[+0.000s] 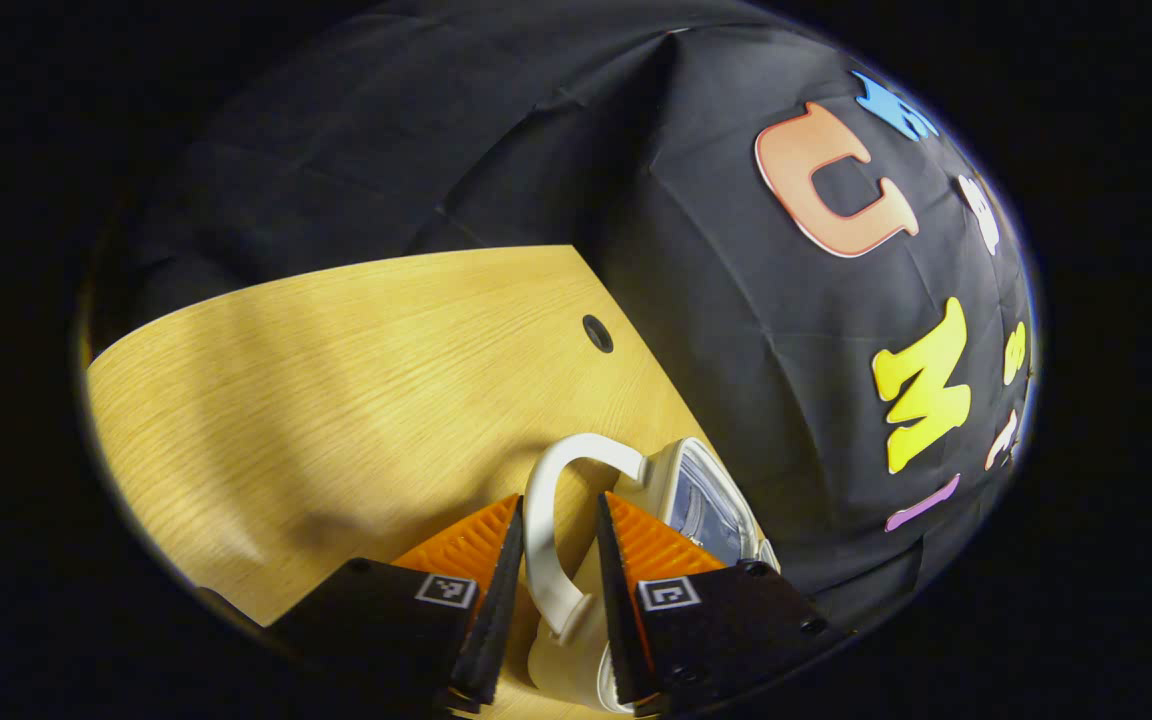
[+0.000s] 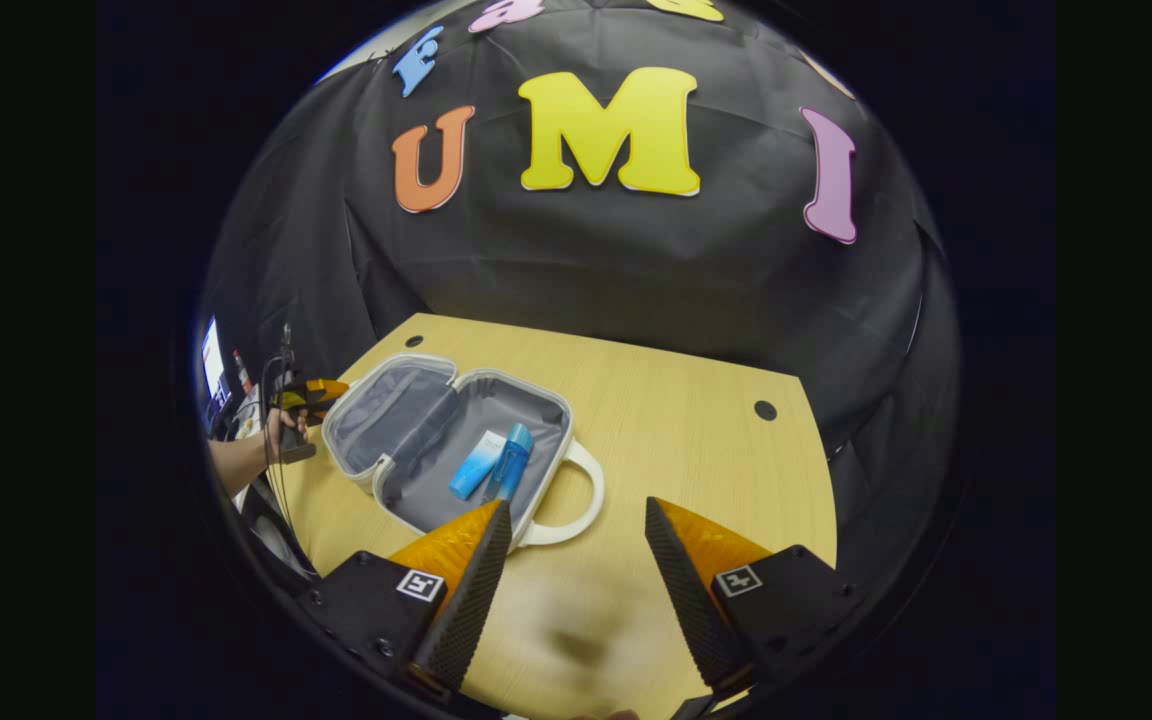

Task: First open the suitcase, pack the skin care products into it, and then close the suitcase.

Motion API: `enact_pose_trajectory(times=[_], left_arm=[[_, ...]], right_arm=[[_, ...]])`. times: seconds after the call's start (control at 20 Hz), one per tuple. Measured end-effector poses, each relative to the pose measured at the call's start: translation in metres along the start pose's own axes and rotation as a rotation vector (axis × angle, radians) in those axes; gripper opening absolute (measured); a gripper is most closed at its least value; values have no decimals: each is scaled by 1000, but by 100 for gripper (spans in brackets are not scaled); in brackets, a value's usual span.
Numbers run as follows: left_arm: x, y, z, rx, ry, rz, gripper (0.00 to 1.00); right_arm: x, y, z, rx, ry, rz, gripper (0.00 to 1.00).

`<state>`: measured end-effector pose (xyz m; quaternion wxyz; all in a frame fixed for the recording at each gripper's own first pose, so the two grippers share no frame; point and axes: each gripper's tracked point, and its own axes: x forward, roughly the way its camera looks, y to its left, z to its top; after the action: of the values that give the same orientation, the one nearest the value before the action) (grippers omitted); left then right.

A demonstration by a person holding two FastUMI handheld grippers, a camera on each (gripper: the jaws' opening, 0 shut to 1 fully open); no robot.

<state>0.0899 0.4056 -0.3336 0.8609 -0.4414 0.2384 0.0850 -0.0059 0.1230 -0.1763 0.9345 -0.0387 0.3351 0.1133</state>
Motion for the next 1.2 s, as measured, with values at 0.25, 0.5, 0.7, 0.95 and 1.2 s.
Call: enact_pose_trajectory(times=[0.25,0.5,0.7,0.95,1.2], left_arm=[[-8,-13,11,24,-47,7,12],[-53,-91,38,173,-159,-69,10],[-100,-183,26,367,-226,-174,10],[-140,-276,-31,591,-257,-263,10],[-152,-324,-96,798,-276,-278,10]], right_arm=[[-11,-8,10,38,-55,-18,80],[-31,-21,36,65,-170,-60,80],[-58,-30,47,69,-256,-55,80],[-92,-48,48,86,-318,-63,80],[-114,-73,47,96,-364,-102,79]])
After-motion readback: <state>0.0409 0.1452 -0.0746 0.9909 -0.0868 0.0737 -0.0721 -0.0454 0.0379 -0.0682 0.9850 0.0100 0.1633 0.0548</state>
